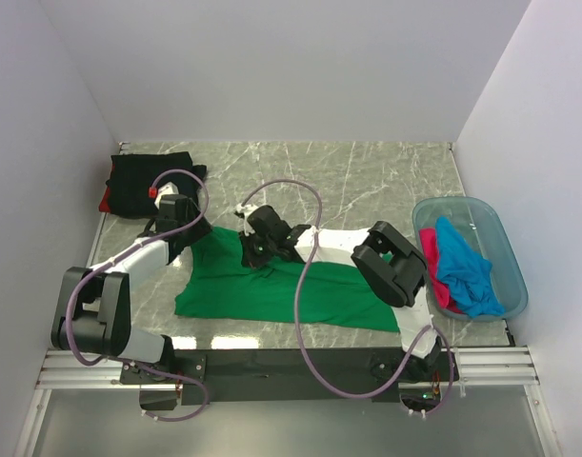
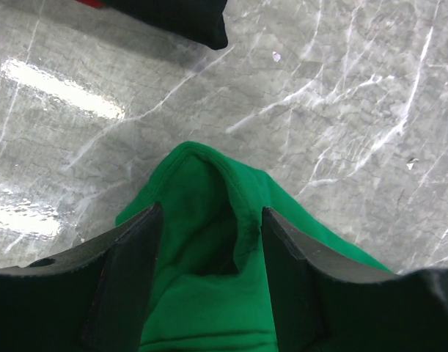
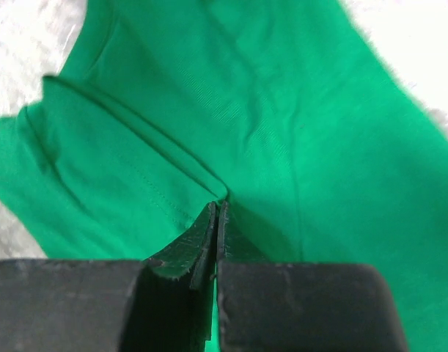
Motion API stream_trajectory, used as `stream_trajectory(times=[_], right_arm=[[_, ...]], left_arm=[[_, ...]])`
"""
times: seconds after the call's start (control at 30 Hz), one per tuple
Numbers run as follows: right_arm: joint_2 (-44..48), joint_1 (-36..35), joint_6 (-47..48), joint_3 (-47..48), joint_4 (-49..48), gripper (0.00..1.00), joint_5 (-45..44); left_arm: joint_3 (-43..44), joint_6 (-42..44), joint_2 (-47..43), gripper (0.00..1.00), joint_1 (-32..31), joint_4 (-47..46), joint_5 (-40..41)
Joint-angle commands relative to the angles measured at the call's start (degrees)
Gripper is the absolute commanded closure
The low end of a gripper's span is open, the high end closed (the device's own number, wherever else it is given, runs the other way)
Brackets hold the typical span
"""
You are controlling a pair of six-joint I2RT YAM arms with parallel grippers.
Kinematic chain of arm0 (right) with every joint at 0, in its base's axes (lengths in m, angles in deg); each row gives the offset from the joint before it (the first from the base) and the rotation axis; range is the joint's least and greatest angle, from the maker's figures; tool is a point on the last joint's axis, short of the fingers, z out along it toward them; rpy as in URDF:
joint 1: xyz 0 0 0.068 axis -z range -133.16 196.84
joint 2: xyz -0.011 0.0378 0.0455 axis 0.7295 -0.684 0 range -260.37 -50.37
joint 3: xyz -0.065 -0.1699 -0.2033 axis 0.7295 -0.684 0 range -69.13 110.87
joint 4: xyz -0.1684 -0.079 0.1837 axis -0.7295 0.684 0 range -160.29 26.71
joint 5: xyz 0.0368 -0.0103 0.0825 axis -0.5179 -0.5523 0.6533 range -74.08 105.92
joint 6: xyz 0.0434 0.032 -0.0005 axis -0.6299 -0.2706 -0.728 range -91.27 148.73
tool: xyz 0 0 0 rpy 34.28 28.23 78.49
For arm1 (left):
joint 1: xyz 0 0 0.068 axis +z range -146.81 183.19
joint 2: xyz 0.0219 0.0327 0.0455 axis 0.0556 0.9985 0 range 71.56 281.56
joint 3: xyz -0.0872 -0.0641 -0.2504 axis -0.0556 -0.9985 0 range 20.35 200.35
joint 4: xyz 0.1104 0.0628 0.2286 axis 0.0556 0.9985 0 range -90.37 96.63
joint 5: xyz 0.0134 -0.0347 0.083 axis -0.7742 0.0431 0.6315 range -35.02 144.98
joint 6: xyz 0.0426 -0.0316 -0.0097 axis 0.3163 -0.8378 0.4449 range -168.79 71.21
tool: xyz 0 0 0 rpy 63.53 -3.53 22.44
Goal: Fold and stack the t-shirts
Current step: Fold the tshirt
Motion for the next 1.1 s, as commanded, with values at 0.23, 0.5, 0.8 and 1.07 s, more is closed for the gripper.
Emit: stream_trajectory(times=[0.23, 0.5, 0.8, 1.07], right_arm=[[6.7, -2.1, 2.9, -5.5, -6.8, 1.0, -1.6], [9.2, -3.3, 3.5, -8.6, -7.3, 1.0, -2.1], [11.1, -5.0, 3.9, -11.3, -7.5, 0.92, -2.8], [15.7, -6.8, 4.1, -15.4, -8.5, 0.68, -3.6]], left_arm=[[1.0, 2.1, 0.6, 0.39, 0.9, -1.5, -0.3], [-0.3, 2.2, 0.3, 0.39, 1.0, -1.8, -0.2], [-1.8, 2.3, -1.7, 0.38, 1.1, -1.4, 0.1], [-3.9, 2.6, -4.9, 0.38, 1.1, -0.8, 0.8]])
